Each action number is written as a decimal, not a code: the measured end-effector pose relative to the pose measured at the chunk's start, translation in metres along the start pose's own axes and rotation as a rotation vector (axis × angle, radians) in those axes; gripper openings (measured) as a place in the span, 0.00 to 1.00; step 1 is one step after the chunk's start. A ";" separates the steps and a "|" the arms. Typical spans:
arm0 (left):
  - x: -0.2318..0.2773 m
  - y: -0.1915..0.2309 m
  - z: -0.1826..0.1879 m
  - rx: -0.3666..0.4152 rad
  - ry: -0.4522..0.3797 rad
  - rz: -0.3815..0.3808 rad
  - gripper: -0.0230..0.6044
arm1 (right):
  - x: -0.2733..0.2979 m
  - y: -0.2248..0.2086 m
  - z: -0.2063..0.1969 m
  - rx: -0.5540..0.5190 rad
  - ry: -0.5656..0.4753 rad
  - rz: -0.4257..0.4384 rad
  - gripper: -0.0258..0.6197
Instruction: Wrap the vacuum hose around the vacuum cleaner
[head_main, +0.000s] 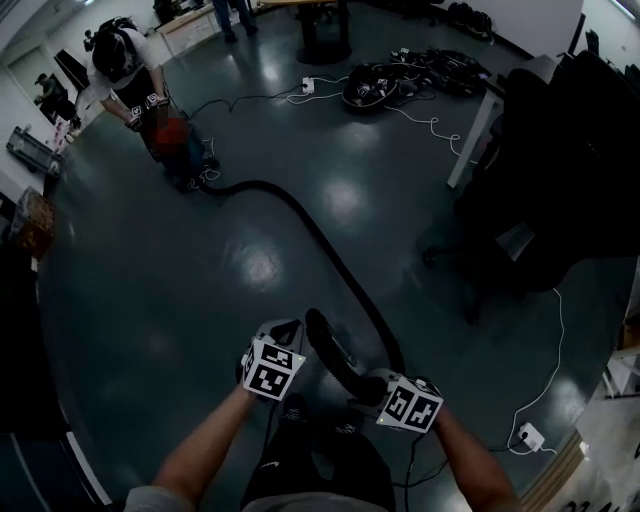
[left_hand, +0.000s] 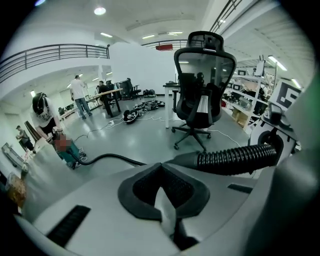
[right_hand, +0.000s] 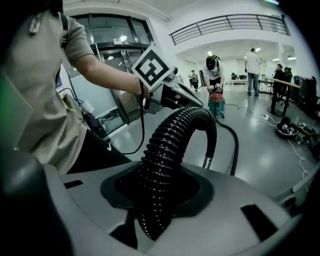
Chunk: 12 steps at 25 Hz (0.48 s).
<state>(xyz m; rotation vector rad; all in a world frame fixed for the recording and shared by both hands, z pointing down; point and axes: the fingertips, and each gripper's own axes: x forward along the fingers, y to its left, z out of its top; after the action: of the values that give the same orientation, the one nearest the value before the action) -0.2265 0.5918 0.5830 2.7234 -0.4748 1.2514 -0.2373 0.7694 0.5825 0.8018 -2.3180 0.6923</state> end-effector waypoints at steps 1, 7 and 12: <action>-0.008 0.003 0.000 -0.013 0.000 0.007 0.05 | -0.008 -0.001 0.006 0.000 -0.004 -0.007 0.28; -0.044 0.037 0.008 0.026 -0.026 0.051 0.05 | -0.047 -0.011 0.081 -0.050 -0.050 -0.018 0.27; -0.069 0.081 0.058 0.127 -0.144 0.099 0.08 | -0.082 -0.022 0.155 -0.100 -0.057 -0.026 0.27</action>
<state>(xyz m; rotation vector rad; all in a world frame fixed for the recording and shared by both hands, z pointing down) -0.2529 0.5185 0.4904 2.9449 -0.5700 1.1495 -0.2239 0.6868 0.4265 0.8144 -2.3683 0.5436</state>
